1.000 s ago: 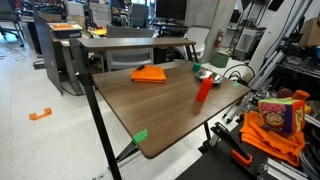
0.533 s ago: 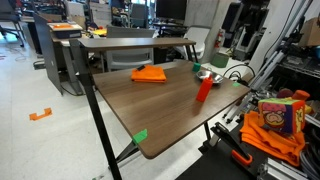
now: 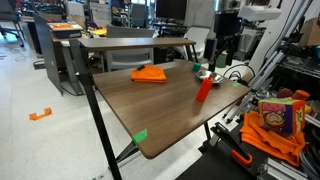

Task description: Put the sauce bottle on the pan

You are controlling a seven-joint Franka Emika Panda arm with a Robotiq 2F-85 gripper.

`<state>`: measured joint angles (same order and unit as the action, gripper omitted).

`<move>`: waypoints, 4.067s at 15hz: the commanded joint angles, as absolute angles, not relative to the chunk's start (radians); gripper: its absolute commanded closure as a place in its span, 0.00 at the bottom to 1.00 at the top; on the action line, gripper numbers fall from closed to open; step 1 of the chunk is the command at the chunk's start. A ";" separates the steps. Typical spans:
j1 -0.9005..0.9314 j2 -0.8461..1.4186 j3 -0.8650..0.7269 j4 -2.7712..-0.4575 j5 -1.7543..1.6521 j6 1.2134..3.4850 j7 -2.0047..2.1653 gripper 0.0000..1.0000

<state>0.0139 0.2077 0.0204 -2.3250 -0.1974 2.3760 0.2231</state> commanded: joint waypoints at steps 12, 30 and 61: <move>0.151 0.466 -0.060 -2.146 -0.301 2.327 0.323 0.58; -0.061 0.462 -0.125 -1.942 -0.116 2.286 0.258 0.87; -0.109 0.276 -0.106 -2.106 -0.023 1.978 0.040 0.00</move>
